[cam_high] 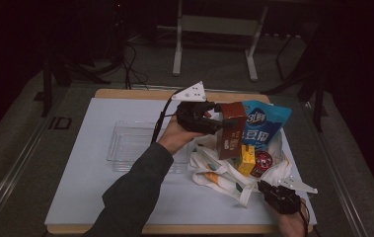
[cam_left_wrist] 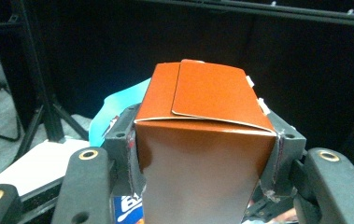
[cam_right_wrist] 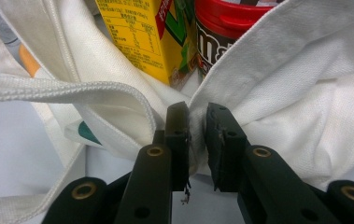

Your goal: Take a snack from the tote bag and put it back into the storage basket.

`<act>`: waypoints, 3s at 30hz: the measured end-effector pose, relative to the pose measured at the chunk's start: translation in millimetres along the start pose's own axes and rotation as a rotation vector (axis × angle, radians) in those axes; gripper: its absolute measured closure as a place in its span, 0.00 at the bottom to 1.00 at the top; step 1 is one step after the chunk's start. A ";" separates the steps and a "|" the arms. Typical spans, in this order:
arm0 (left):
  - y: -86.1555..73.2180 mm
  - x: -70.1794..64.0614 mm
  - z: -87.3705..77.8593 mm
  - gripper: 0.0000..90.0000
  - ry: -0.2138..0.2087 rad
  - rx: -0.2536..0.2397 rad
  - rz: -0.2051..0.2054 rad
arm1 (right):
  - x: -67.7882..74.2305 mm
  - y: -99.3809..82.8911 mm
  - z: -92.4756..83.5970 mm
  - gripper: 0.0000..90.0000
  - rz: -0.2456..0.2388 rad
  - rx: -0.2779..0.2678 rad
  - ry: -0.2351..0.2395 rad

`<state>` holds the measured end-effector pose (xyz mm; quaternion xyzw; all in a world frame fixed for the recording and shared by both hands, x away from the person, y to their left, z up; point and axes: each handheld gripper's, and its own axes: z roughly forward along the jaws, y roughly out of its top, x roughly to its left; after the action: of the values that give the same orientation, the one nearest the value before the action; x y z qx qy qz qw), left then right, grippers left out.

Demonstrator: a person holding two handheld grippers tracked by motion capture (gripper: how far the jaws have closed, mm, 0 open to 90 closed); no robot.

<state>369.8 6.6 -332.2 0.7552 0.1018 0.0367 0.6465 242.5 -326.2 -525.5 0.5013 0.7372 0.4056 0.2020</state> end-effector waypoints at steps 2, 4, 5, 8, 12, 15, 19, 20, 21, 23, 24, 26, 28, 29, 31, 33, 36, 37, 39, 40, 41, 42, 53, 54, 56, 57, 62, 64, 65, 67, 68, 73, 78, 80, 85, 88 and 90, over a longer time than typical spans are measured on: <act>0.8 -0.6 -2.5 0.48 -0.005 0.002 0.006 | -0.3 0.0 0.0 0.88 0.001 0.000 0.001; 1.2 -1.5 -4.2 0.48 -0.007 0.005 0.006 | -0.2 0.0 0.0 0.88 0.001 0.000 0.001; 1.7 -2.2 -6.0 0.48 -0.007 0.014 0.013 | -0.2 0.0 0.0 0.88 0.001 0.000 0.001; 2.1 -3.0 -7.6 0.48 -0.007 0.022 0.019 | -0.2 -0.1 0.0 0.88 0.002 -0.001 0.001; 3.1 -4.4 -12.2 0.48 -0.007 0.032 0.026 | -0.4 -0.2 0.0 0.88 0.004 -0.001 0.002; 4.3 -5.2 -18.6 0.48 -0.004 0.039 0.030 | -0.5 -0.2 0.0 0.88 0.004 -0.001 0.003; 4.9 -5.2 -25.2 0.48 0.002 0.044 0.031 | -0.6 -0.2 0.0 0.88 0.004 -0.001 0.003; 5.0 -5.2 -26.7 0.48 0.000 0.044 0.030 | -0.5 -0.2 0.0 0.88 0.005 -0.001 0.003; 5.1 -5.1 -28.5 0.48 -0.001 0.041 0.028 | -0.5 -0.2 -0.1 0.88 0.005 -0.001 0.002; 5.4 -5.2 -32.5 0.48 -0.006 0.038 0.026 | -0.6 -0.3 0.0 0.88 0.006 -0.001 0.003; 5.7 -5.4 -34.2 0.48 -0.007 0.037 0.027 | -0.6 -0.3 -0.1 0.88 0.007 0.000 0.004; 6.1 -5.3 -37.5 0.48 -0.006 0.038 0.029 | -0.6 -0.3 0.0 0.88 0.008 -0.001 0.004; 6.2 -4.6 -41.1 0.48 -0.002 0.044 0.033 | -0.6 -0.3 -0.1 0.88 0.009 0.000 0.004; 6.1 -4.5 -42.3 0.48 0.001 0.047 0.033 | -0.6 -0.3 -0.1 0.88 0.010 0.000 0.004; 5.7 -3.9 -45.3 0.48 0.003 0.051 0.041 | -0.6 -0.4 -0.2 0.88 0.009 0.000 0.004; 5.2 -3.8 -48.4 0.48 0.006 0.055 0.043 | -0.7 -0.4 -0.2 0.88 0.009 -0.001 0.005; 4.4 -3.5 -51.4 0.48 0.009 0.056 0.042 | -0.7 -0.5 -0.2 0.88 0.009 -0.001 0.005; 3.7 -3.1 -54.7 0.48 0.016 0.058 0.044 | -0.7 -0.5 -0.2 0.88 0.009 -0.001 0.005; 2.9 -2.7 -57.8 0.48 0.022 0.060 0.046 | -0.7 -0.5 -0.2 0.88 0.010 -0.001 0.005; 2.5 -2.4 -59.4 0.48 0.023 0.060 0.048 | -0.6 -0.5 -0.2 0.88 0.010 -0.001 0.004; 2.0 -2.3 -61.1 0.48 0.024 0.060 0.046 | -0.6 -0.5 -0.2 0.88 0.010 -0.001 0.004; 1.6 -2.0 -62.7 0.48 0.024 0.061 0.047 | -0.6 -0.5 -0.2 0.88 0.010 -0.001 0.004; -2.7 2.7 -80.8 0.48 0.050 0.058 0.043 | -0.7 -0.6 -0.2 0.88 0.012 -0.002 0.005; -3.1 3.2 -82.6 0.48 0.055 0.060 0.045 | -0.8 -0.7 -0.2 0.88 0.012 -0.003 0.006; -3.7 3.8 -85.8 0.48 0.059 0.062 0.045 | -0.8 -0.7 -0.2 0.88 0.012 -0.003 0.006; -4.1 3.9 -87.3 0.48 0.063 0.061 0.044 | -0.8 -0.7 -0.2 0.88 0.012 -0.003 0.006; -6.4 6.1 -96.2 0.48 0.066 0.050 0.041 | -1.2 -1.0 -0.2 0.87 0.014 -0.004 0.008; -8.1 7.2 -99.4 0.48 0.069 0.050 0.040 | -1.2 -0.9 -0.2 0.87 0.013 -0.004 0.008; -9.0 7.6 -100.9 0.48 0.071 0.052 0.040 | -1.2 -0.9 -0.2 0.87 0.013 -0.004 0.008; -11.0 8.7 -104.0 0.48 0.077 0.058 0.040 | -1.2 -0.9 -0.2 0.87 0.013 -0.003 0.007; -12.1 9.2 -105.5 0.48 0.082 0.060 0.037 | -1.2 -1.0 -0.2 0.87 0.013 -0.003 0.007; -17.2 12.9 -114.2 0.48 0.102 0.069 0.031 | -1.2 -1.0 -0.2 0.87 0.013 -0.004 0.008; -22.5 16.2 -121.1 0.48 0.118 0.076 0.022 | -1.1 -1.0 -0.2 0.87 0.017 -0.003 0.008; -24.3 17.5 -123.4 0.48 0.121 0.080 0.021 | -1.1 -1.0 -0.2 0.87 0.016 -0.003 0.008; -27.6 20.4 -129.9 0.48 0.133 0.091 0.017 | -1.3 -1.1 -0.3 0.87 0.017 -0.003 0.008; -31.0 22.3 -135.3 0.48 0.147 0.094 0.013 | -1.3 -1.1 -0.3 0.87 0.017 -0.003 0.008; -34.5 23.8 -139.1 0.48 0.160 0.099 0.007 | -1.2 -1.1 -0.3 0.87 0.017 -0.003 0.008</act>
<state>363.3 151.1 -345.5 0.7813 0.1523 0.0942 0.5979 242.2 -327.6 -526.3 0.5058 0.7329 0.4104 0.1964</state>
